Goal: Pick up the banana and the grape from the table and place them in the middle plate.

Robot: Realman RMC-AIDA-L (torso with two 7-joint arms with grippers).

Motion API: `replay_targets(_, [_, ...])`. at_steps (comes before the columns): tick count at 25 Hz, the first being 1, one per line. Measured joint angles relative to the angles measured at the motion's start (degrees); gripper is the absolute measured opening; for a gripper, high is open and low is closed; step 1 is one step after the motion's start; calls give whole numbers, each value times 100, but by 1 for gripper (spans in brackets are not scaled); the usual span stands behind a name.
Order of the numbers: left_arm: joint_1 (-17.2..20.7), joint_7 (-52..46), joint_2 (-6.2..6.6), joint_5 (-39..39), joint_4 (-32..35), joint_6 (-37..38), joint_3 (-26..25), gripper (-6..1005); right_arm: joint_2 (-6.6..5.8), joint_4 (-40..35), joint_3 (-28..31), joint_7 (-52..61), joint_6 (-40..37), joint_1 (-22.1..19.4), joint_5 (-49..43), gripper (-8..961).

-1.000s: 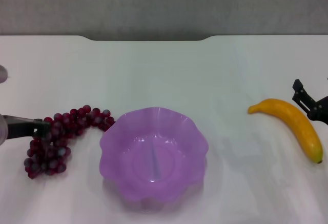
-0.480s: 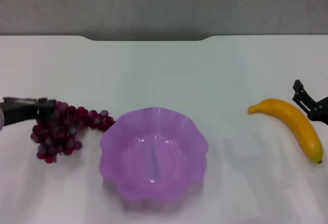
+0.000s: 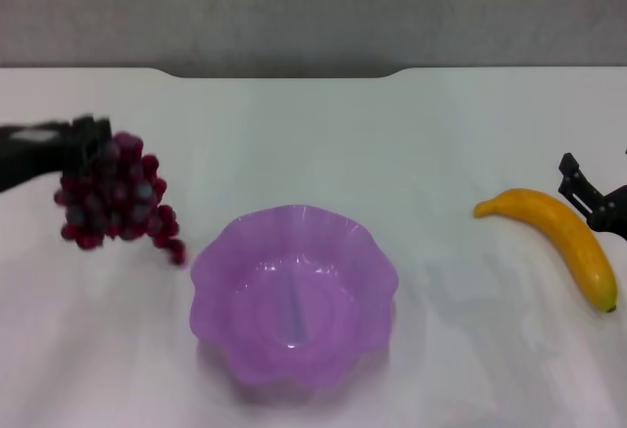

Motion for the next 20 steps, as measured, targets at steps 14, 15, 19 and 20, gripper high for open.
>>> replay_targets(14, [219, 1663, -2, -2385, 298, -1952, -703, 159, 0, -9, 0, 0, 6, 8, -5, 905])
replay_targets(15, [215, 1688, -6, -2414, 303, -2062, -706, 159, 0, -9, 0, 0, 6, 9, -2, 905])
replay_targets(19, [193, 1725, -17, -2402, 355, -2229, -499, 158, 0, -9, 0, 0, 6, 9, 2, 906])
replay_targets(20, [185, 1714, -14, -2381, 374, -2243, -431, 158, 0, -9, 0, 0, 6, 11, 1, 906])
